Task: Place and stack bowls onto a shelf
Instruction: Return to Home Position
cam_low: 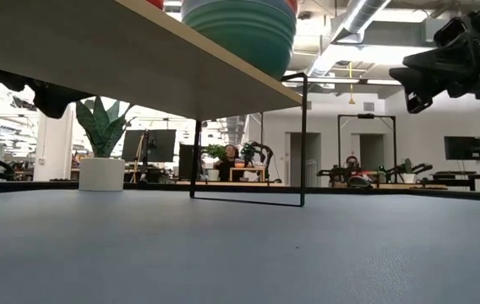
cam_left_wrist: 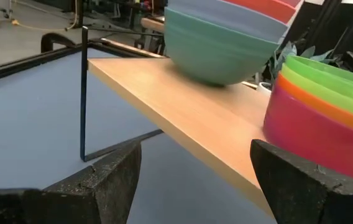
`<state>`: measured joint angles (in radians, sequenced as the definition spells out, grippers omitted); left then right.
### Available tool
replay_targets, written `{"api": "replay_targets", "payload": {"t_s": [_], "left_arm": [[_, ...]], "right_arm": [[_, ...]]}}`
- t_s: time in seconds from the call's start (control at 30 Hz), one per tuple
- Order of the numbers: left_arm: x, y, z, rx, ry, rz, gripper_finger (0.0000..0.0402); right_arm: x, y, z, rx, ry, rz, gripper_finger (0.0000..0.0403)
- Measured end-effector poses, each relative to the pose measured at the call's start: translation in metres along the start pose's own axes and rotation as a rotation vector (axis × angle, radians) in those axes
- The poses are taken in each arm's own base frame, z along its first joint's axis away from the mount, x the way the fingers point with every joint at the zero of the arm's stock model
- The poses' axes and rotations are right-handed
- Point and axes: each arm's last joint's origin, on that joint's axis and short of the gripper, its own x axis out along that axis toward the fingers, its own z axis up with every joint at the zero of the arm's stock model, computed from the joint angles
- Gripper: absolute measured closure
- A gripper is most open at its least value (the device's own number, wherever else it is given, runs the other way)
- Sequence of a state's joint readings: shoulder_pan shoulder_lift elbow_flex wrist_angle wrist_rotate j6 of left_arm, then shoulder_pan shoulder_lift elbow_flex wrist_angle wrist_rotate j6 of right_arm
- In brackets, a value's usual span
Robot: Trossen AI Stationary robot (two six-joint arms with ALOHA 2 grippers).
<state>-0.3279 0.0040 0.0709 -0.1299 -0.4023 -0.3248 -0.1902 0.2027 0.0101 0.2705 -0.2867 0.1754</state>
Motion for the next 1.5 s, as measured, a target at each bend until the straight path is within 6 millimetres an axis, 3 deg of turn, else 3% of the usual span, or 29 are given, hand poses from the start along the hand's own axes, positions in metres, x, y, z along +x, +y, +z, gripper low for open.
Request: {"api": "replay_targets", "payload": {"t_s": [0.17, 0.43, 1.5], "left_arm": [[0.0, 0.002, 0.001, 0.0, -0.033, 0.064, 0.0115], [0.0, 0.003, 0.001, -0.141, -0.043, 0.092, 0.0115], [0.0, 0.003, 0.001, -0.143, -0.039, 0.094, 0.0115]], "right_arm": [[0.0, -0.001, -0.004, 0.013, 0.038, -0.007, 0.0242], [-0.001, -0.002, -0.011, 0.075, 0.115, -0.023, 0.0243], [-0.002, -0.003, -0.02, 0.104, 0.203, -0.041, 0.0243]]}}
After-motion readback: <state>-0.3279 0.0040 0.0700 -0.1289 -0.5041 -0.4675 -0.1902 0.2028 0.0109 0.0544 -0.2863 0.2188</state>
